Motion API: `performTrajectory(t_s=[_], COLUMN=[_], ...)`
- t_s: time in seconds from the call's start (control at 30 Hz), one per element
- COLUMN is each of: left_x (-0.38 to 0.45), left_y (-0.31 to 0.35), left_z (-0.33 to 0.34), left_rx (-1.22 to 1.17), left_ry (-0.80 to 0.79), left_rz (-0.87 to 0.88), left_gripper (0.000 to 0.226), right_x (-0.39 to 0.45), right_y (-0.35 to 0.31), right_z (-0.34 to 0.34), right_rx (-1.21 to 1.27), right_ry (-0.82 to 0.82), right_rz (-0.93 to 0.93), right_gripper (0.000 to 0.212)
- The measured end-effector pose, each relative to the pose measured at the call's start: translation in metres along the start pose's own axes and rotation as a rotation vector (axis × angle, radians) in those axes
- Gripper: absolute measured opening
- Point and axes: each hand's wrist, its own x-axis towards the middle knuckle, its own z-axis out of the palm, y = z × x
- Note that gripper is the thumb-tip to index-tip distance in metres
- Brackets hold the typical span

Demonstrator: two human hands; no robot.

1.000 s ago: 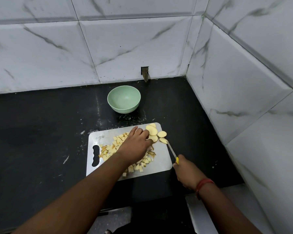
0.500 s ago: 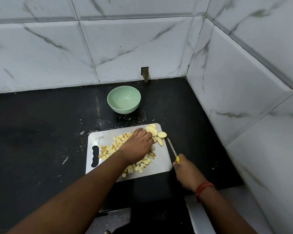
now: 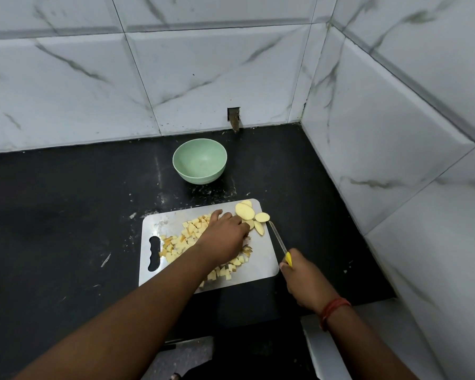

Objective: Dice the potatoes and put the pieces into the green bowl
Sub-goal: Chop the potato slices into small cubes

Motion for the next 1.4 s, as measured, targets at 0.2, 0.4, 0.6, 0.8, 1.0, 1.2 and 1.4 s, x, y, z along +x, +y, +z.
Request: performTrajectory(t_s=[0.2, 0.4, 0.6, 0.8, 1.0, 1.2, 1.4], left_x=[0.002, 0.002, -0.009, -0.034, -0.038, -0.038, -0.038], left_y=[0.007, 0.025, 0.041, 0.036, 0.044, 0.048, 0.054], left_z=[-0.003, -0.002, 0.016, 0.035, 0.038, 0.046, 0.044], left_rx=[-0.052, -0.215, -0.03, -0.012, -0.021, -0.077, -0.157], left_ry=[0.014, 0.142, 0.217, 0.359, 0.32, 0.294, 0.276], left_rz=[-0.047, -0.09, 0.054, 0.134, 0.103, 0.117, 0.044], left_gripper=[0.027, 0.016, 0.021, 0.033, 0.042, 0.054, 0.062], right_x=[-0.002, -0.003, -0.005, -0.008, -0.012, -0.015, -0.019], right_y=[0.002, 0.008, 0.01, 0.013, 0.008, 0.005, 0.004], right_z=[-0.002, -0.004, -0.004, -0.002, 0.003, 0.005, 0.01], right_rx=[0.038, 0.094, 0.121, 0.093, -0.003, -0.047, -0.075], right_ry=[0.023, 0.051, 0.058, 0.044, 0.012, -0.001, -0.024], right_rz=[-0.016, -0.009, -0.002, 0.014, 0.004, 0.009, 0.02], right_gripper=[0.017, 0.017, 0.016, 0.017, 0.021, 0.02, 0.015])
